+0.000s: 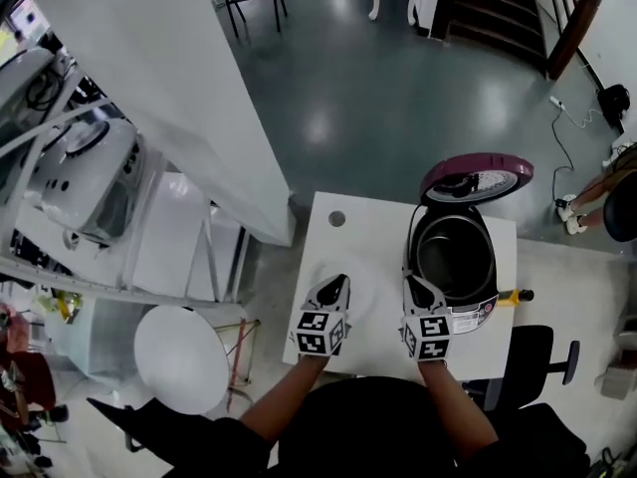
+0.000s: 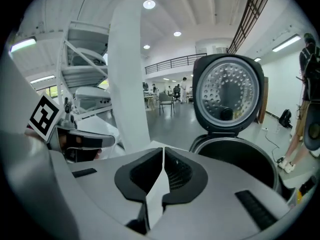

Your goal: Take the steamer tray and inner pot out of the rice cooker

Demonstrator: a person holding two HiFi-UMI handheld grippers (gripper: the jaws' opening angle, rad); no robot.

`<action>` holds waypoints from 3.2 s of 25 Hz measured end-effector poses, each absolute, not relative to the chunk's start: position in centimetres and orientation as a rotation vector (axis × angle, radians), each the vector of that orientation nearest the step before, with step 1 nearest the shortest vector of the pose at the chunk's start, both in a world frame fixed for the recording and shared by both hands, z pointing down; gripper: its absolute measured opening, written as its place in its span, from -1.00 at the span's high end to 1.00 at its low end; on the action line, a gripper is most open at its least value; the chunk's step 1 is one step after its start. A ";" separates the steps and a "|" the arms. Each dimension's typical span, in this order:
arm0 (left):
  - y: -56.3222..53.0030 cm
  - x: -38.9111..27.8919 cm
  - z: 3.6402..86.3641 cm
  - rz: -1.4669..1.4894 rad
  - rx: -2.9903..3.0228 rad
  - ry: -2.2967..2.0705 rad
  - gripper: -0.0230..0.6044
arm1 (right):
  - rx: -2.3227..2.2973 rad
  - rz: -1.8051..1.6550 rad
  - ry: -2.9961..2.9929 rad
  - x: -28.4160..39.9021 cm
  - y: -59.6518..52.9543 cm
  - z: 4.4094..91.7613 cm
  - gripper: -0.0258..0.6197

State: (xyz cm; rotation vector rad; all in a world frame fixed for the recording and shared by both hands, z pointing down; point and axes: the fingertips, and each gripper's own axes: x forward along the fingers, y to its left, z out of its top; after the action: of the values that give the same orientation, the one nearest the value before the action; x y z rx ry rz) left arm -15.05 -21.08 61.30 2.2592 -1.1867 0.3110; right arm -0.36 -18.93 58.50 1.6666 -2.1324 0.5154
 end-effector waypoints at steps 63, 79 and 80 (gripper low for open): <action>-24.4 6.9 66.8 0.814 2.232 -1.213 0.52 | 1.388 0.621 -1.915 28.0 -23.3 66.5 0.54; -24.5 6.2 66.7 0.783 2.136 -1.243 0.78 | 1.407 0.626 -1.909 28.1 -23.5 66.4 0.73; -24.4 6.2 66.4 0.778 2.142 -1.248 0.78 | 1.416 0.621 -1.913 28.1 -23.5 66.1 0.74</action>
State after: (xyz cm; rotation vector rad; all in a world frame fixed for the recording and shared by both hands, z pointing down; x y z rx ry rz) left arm 6.16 -24.37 66.37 2.1416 -1.2485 0.7776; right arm 28.15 -23.47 66.14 1.4157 -1.9129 0.6215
